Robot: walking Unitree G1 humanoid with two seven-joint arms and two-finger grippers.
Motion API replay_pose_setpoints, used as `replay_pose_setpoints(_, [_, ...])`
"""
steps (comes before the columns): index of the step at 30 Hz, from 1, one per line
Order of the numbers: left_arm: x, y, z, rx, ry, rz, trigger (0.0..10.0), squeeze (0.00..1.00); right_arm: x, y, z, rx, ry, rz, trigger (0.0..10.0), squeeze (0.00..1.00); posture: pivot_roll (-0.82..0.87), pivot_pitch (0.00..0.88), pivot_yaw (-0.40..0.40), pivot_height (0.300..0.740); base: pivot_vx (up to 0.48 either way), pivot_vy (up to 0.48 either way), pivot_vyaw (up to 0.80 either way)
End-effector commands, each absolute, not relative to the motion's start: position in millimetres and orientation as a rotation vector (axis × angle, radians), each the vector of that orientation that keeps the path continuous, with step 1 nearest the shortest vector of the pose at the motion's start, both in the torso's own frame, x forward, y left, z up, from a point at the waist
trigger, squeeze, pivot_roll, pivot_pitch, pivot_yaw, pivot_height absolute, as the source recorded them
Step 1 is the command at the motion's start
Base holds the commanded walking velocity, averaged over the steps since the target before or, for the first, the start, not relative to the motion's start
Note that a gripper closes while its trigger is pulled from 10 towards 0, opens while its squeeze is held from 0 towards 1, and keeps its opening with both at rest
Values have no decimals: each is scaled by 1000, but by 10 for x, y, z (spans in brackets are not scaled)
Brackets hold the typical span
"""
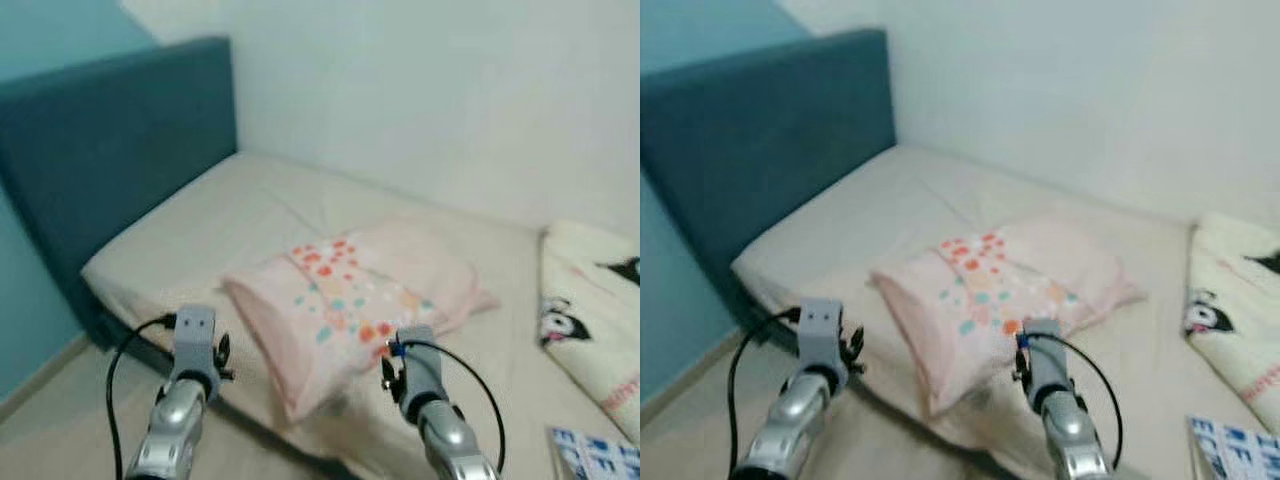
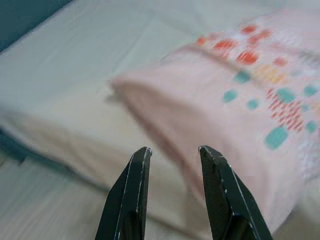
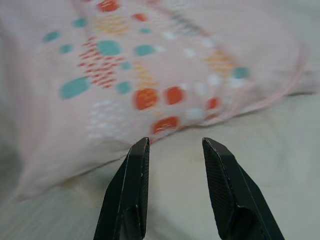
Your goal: Clean up the room
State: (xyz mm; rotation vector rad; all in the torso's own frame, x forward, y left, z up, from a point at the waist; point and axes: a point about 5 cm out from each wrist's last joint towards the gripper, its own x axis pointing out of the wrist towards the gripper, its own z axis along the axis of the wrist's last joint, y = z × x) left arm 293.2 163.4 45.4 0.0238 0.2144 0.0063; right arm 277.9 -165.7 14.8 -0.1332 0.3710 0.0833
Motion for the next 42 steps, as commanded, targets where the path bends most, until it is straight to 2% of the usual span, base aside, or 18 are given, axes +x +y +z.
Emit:
replay_pose_setpoints(1, [2886, 1659, 407, 30, 228, 8, 10000, 0, 2737, -1625, 106, -131, 392, 92, 10000, 0, 2, 0, -50, 738, 0, 0, -800])
replay_pose_setpoints(42, [2890, 1633, 487, -10, 155, 5, 10000, 0, 2719, -1663, 137, -156, 371, 79, 10000, 0, -4, 1, -58, 738, 0, 0, -800])
